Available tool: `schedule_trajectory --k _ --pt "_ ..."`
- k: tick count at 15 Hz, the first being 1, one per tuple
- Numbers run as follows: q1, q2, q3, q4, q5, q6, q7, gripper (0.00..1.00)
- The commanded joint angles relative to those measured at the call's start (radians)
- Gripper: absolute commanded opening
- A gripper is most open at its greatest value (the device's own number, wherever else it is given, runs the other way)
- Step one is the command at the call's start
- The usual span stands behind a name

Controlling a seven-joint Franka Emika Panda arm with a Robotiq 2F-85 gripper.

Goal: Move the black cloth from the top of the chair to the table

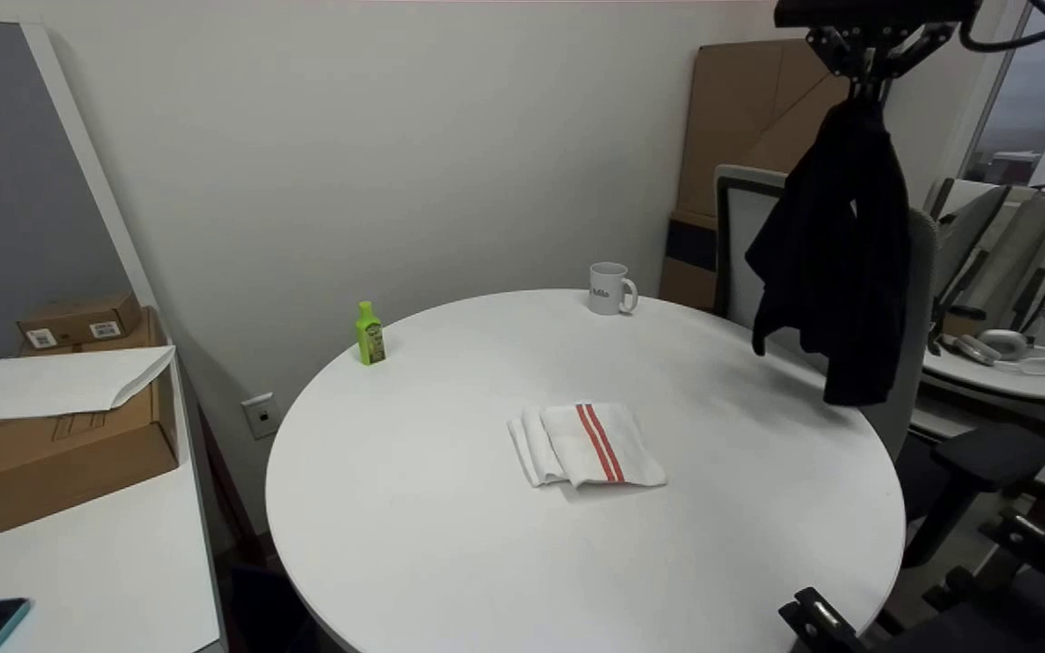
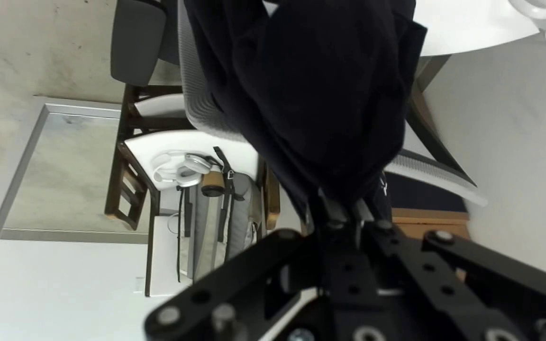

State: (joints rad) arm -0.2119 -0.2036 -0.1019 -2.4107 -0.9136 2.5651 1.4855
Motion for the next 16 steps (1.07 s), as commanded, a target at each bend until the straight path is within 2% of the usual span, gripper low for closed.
schedule_trajectory --k 1,4,12,16 --pt "0.023 -0.094 0.072 -0.118 -0.057 -0.081 0.14 0.01" --pt "0.04 -0.1 0.101 -0.156 -0.039 -0.125 0.198 0.01" --pt "0.056 -0.084 0.1 -0.204 -0.021 -0.218 0.26 0.01" --pt "0.051 -0.007 0.089 -0.131 -0.012 -0.218 0.259 0.01"
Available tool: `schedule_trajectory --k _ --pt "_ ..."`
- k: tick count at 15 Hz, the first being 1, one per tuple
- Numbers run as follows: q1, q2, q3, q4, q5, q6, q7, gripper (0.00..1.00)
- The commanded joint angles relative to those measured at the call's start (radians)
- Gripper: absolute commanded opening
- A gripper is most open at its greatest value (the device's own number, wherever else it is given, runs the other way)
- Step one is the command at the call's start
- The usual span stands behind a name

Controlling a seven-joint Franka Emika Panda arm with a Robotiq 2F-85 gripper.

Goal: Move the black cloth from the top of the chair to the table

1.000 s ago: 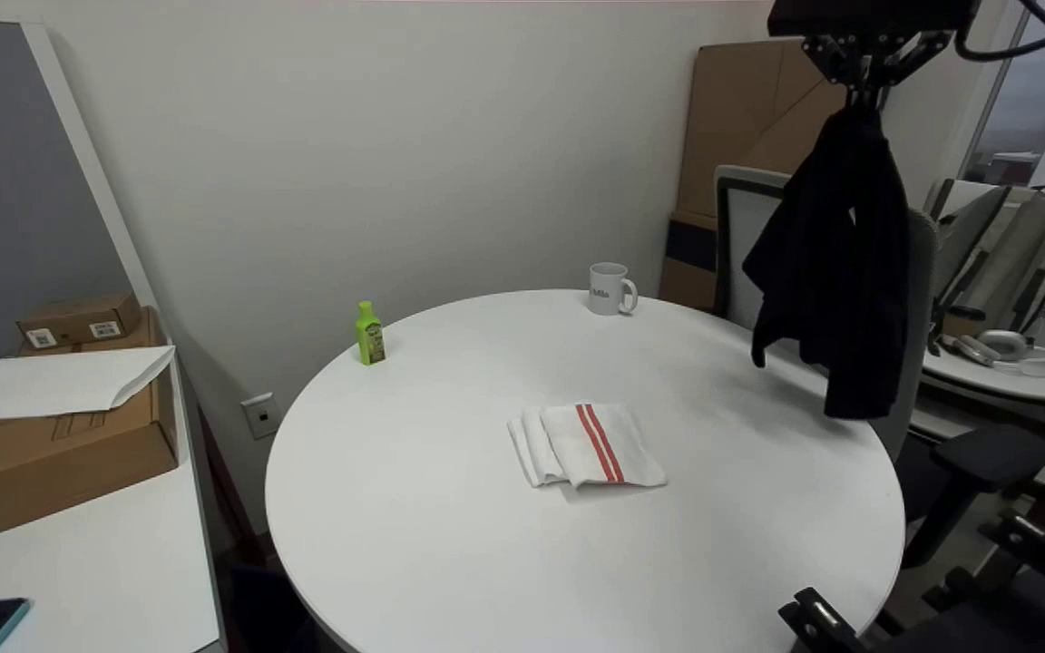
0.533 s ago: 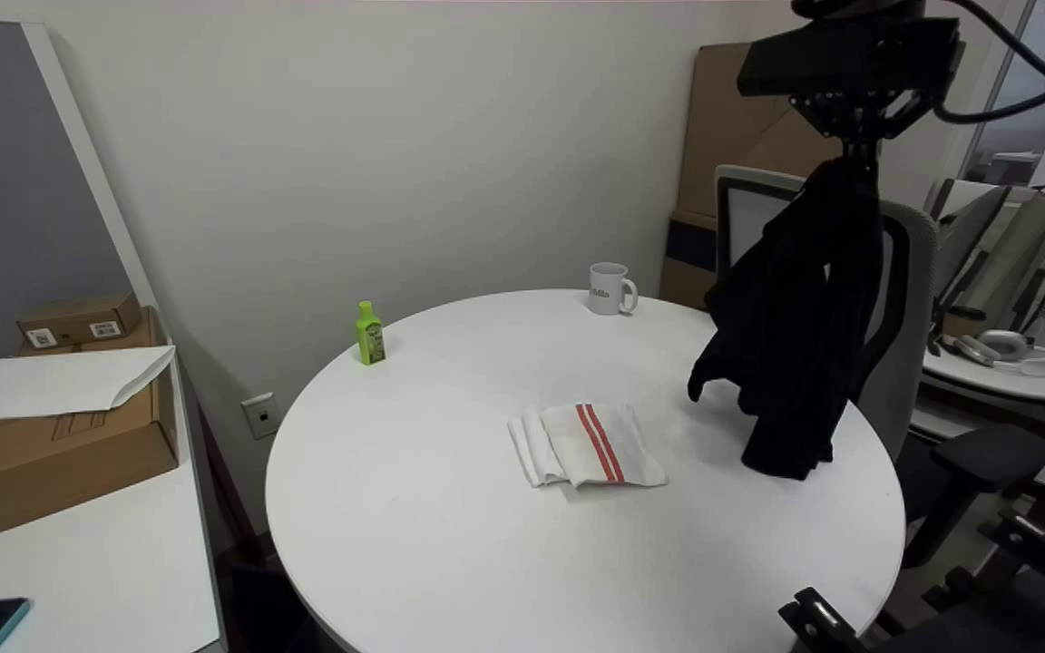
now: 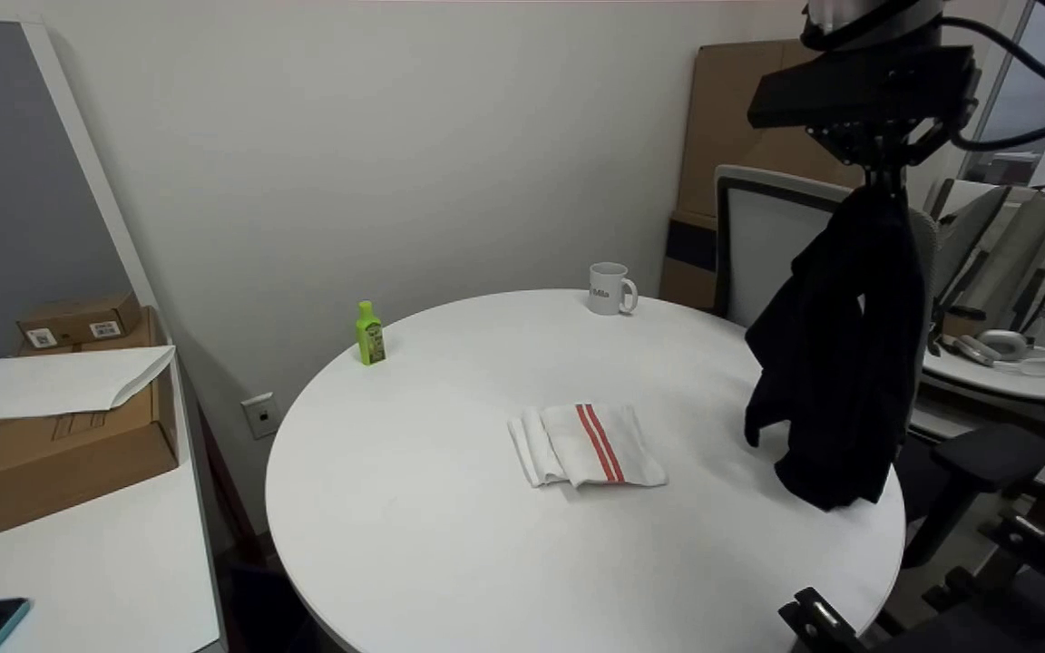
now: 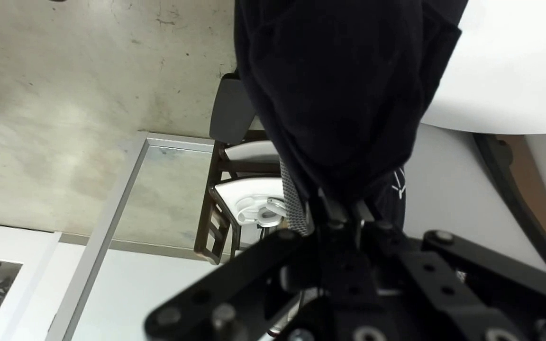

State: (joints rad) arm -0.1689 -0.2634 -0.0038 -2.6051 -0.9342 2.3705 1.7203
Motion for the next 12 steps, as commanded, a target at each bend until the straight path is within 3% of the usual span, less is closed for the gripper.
schedule_trajectory --k 1,4,5,6,12 --pt "0.004 0.102 -0.014 0.108 0.01 -0.022 0.023 0.01" --pt "0.011 0.24 -0.025 0.238 0.025 -0.042 0.009 0.01" --pt "0.017 0.299 -0.029 0.29 0.028 -0.065 -0.011 0.29" --pt "0.023 0.344 -0.034 0.332 0.032 -0.081 -0.018 0.3" --pt "0.061 0.484 -0.065 0.507 0.026 -0.138 -0.036 0.74"
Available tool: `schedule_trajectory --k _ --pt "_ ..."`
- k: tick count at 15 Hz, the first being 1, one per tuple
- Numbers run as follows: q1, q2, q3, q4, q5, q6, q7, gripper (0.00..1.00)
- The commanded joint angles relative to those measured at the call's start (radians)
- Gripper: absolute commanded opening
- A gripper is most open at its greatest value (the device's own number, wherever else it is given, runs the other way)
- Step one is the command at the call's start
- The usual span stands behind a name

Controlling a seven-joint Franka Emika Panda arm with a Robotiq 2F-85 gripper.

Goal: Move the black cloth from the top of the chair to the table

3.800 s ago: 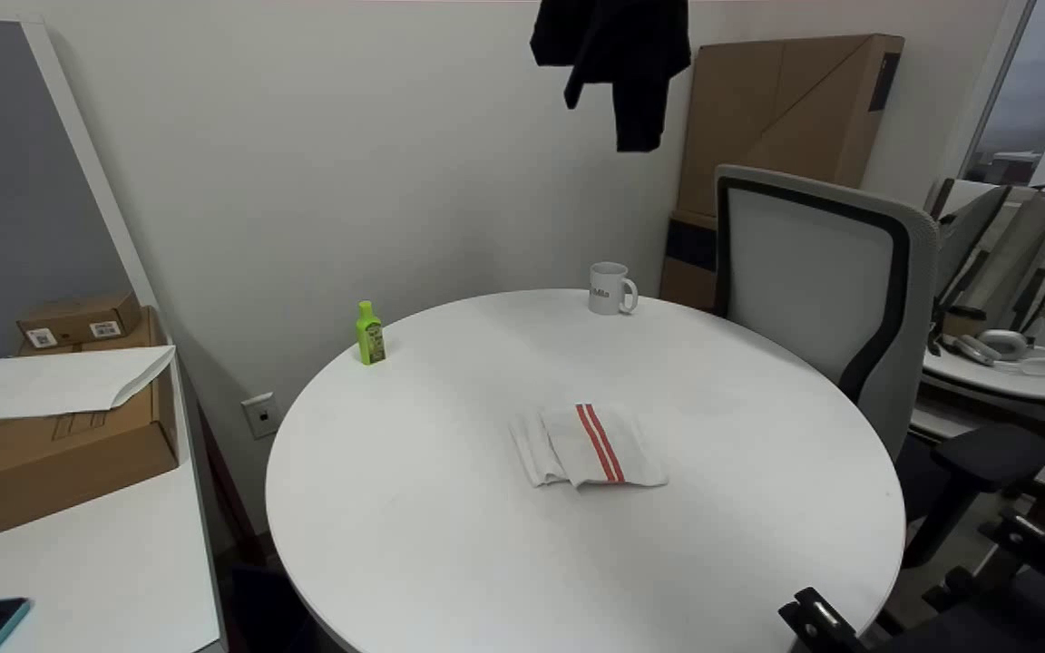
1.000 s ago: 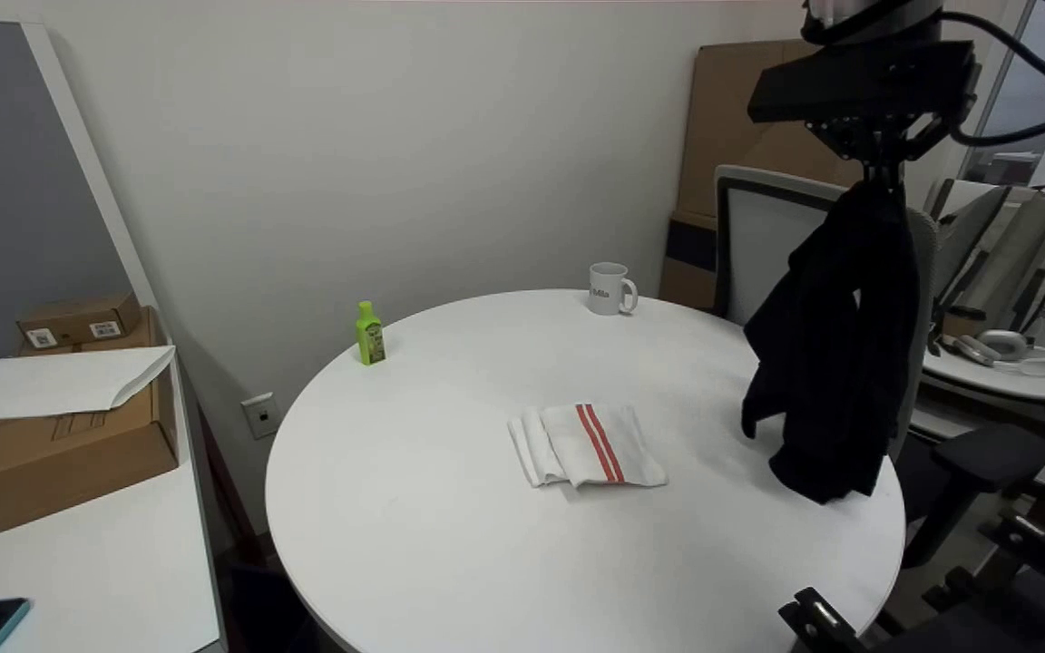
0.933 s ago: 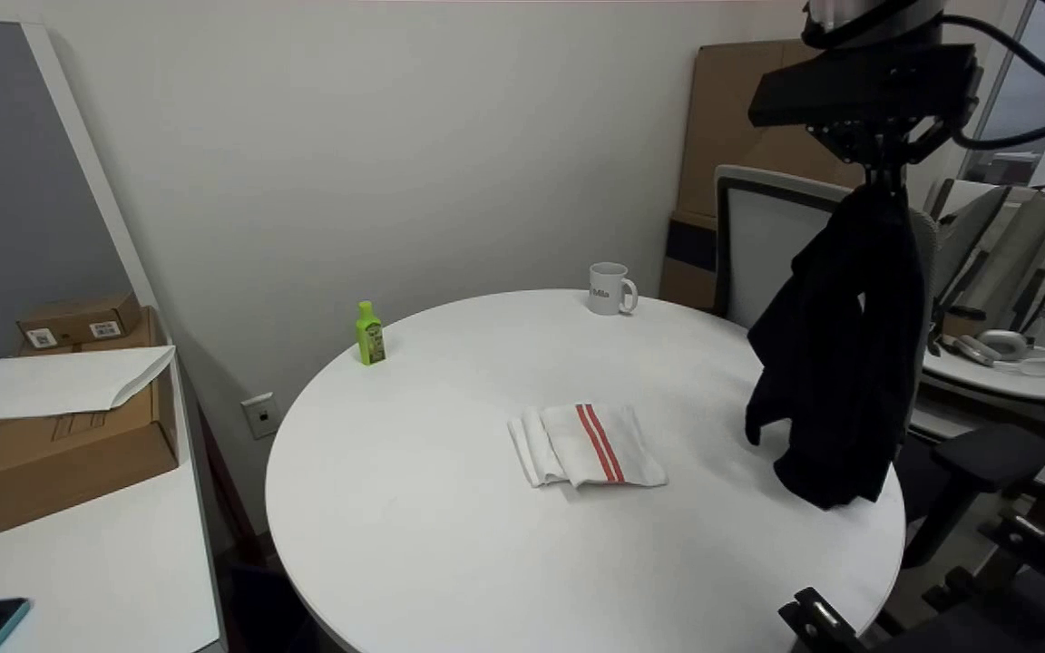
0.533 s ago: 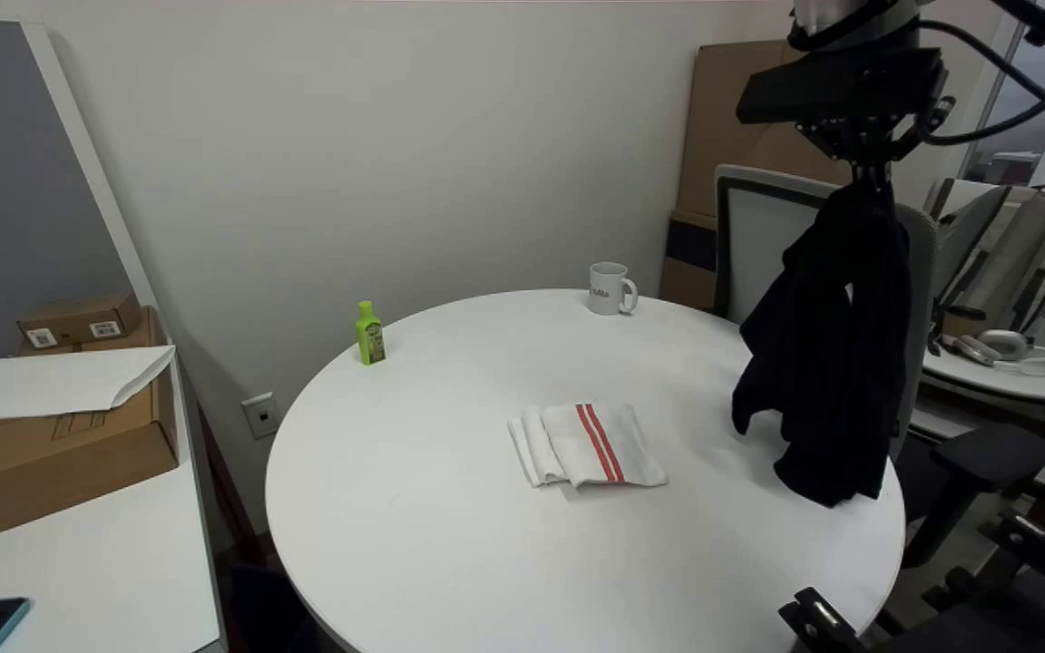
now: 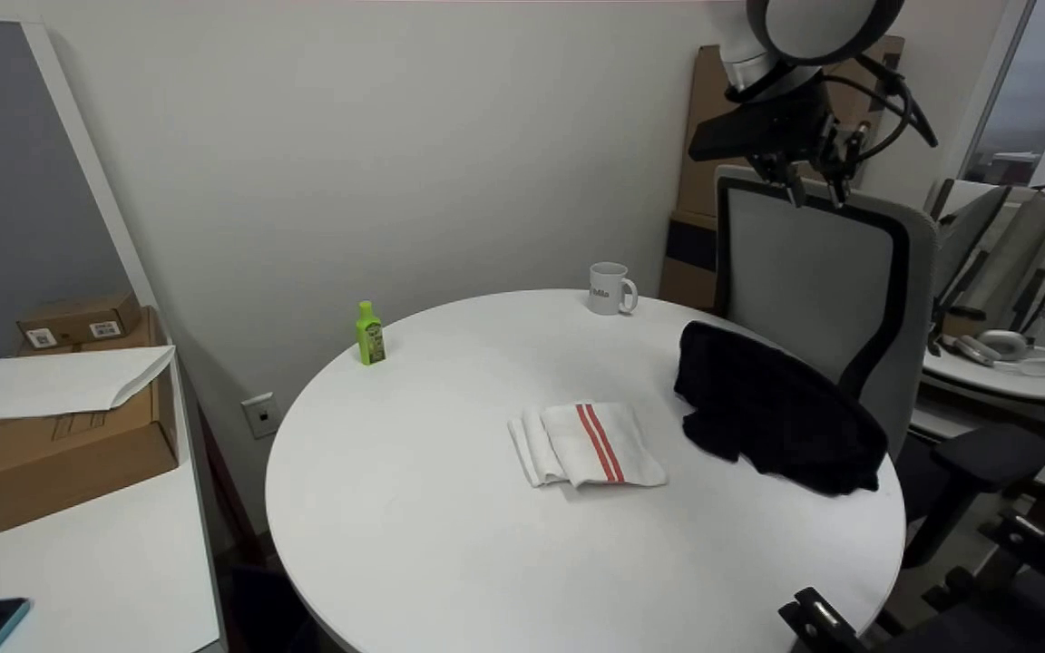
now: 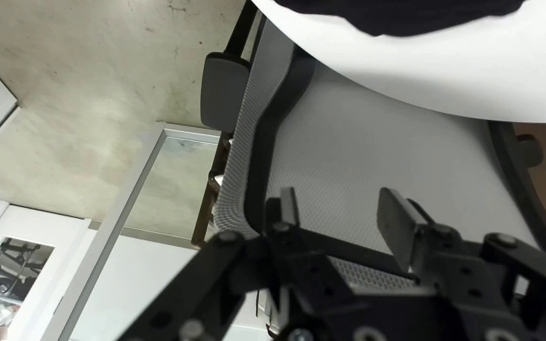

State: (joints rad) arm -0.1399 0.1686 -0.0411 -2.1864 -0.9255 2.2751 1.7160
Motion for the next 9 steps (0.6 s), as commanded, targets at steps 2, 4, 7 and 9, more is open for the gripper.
schedule_trajectory --k 2,4,7,9 --pt "0.038 0.054 -0.04 0.107 0.012 -0.038 -0.026 0.89" --pt "0.043 0.039 -0.048 0.113 0.004 -0.02 -0.015 1.0" --pt "0.043 -0.037 -0.037 0.087 0.025 0.082 -0.052 1.0" --pt "0.046 -0.102 -0.026 0.053 0.054 0.173 -0.119 1.0"
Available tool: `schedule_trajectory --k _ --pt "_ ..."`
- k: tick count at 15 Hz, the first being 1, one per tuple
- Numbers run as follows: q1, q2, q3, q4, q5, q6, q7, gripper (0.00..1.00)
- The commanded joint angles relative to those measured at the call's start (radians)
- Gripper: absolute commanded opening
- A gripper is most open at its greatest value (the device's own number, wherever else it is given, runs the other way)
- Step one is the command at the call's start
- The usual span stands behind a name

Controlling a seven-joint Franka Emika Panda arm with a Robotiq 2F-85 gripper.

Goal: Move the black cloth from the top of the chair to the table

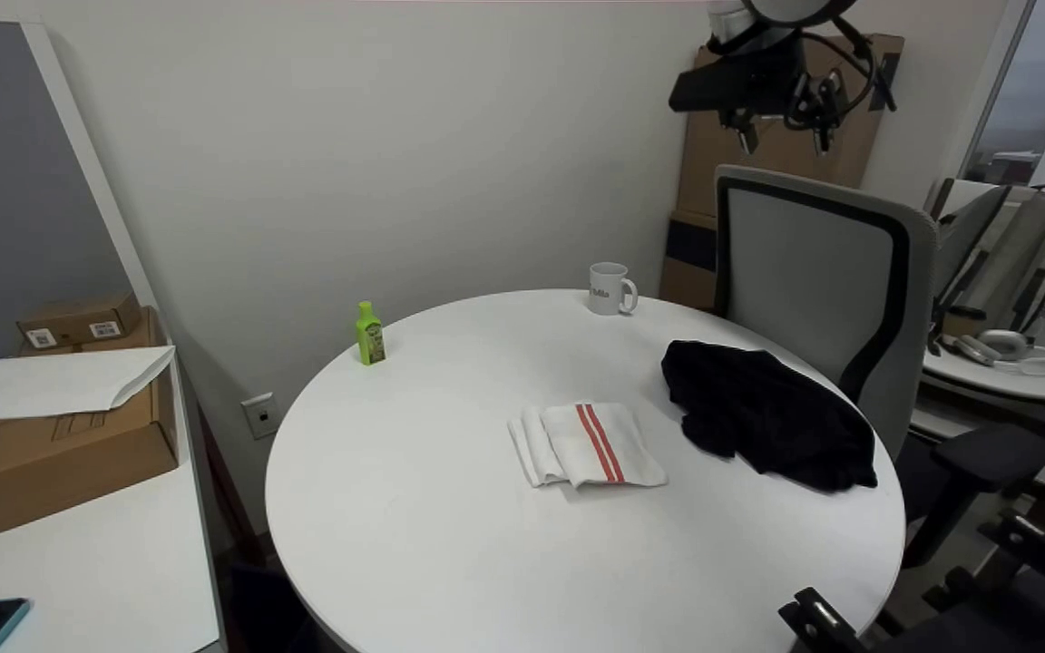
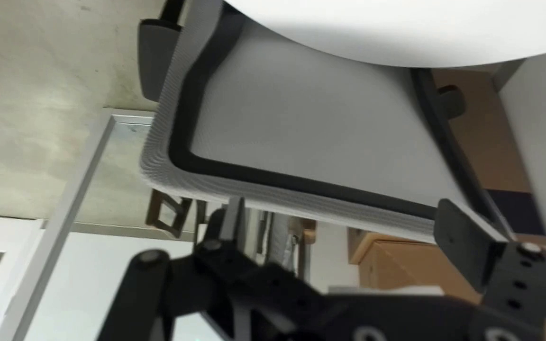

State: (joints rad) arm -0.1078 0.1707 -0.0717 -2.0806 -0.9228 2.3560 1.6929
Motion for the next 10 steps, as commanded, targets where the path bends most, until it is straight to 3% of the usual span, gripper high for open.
schedule_trajectory --k 1,5,9,10 --pt "0.018 -0.131 0.007 -0.066 0.065 0.137 -0.123 1.0" --pt "0.037 -0.253 0.023 -0.127 0.258 0.268 -0.36 1.0" --pt "0.071 -0.351 0.028 -0.206 0.563 0.353 -0.666 1.0" --pt "0.134 -0.372 -0.021 -0.223 0.641 0.363 -0.742 1.0"
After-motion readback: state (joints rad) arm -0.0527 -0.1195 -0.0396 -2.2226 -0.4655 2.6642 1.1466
